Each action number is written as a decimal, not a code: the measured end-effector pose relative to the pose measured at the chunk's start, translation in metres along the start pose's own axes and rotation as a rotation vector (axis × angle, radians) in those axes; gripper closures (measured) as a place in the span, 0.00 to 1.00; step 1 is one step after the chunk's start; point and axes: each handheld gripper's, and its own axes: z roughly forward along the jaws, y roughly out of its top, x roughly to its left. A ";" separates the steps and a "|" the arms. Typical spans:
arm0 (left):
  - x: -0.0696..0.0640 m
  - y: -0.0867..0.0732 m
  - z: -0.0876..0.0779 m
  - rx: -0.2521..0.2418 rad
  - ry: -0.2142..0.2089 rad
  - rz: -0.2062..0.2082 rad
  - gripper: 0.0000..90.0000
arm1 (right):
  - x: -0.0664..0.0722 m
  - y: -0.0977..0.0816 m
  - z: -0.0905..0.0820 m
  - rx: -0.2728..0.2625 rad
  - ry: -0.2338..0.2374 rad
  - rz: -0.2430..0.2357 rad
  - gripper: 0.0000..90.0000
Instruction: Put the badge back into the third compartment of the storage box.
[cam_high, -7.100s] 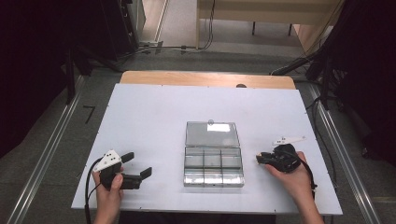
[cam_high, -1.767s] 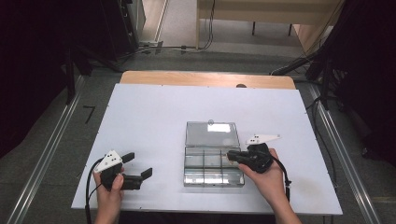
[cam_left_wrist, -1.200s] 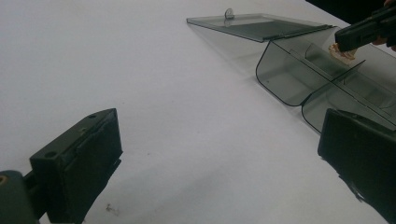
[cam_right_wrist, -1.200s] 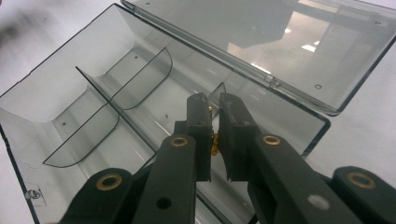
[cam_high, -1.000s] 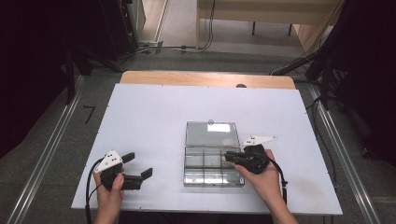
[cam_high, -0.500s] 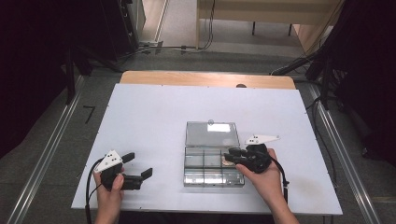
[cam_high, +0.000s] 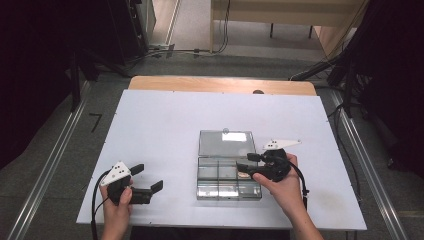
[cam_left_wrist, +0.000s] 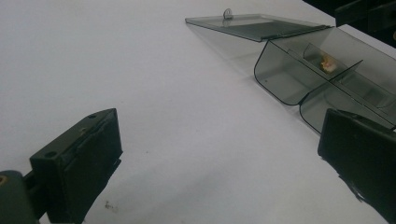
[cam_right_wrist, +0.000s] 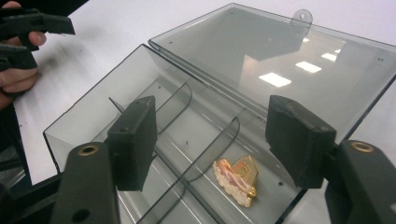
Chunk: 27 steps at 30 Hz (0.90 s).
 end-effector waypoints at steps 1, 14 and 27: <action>0.000 0.000 0.000 0.001 0.000 0.000 0.00 | 0.000 0.001 0.000 0.001 0.003 0.004 0.35; 0.000 -0.001 -0.001 -0.002 -0.001 0.001 0.00 | -0.014 0.012 -0.003 -0.016 0.044 0.062 0.16; -0.001 -0.002 -0.001 -0.007 -0.007 -0.005 0.00 | -0.034 0.016 -0.001 -0.038 0.049 0.143 0.00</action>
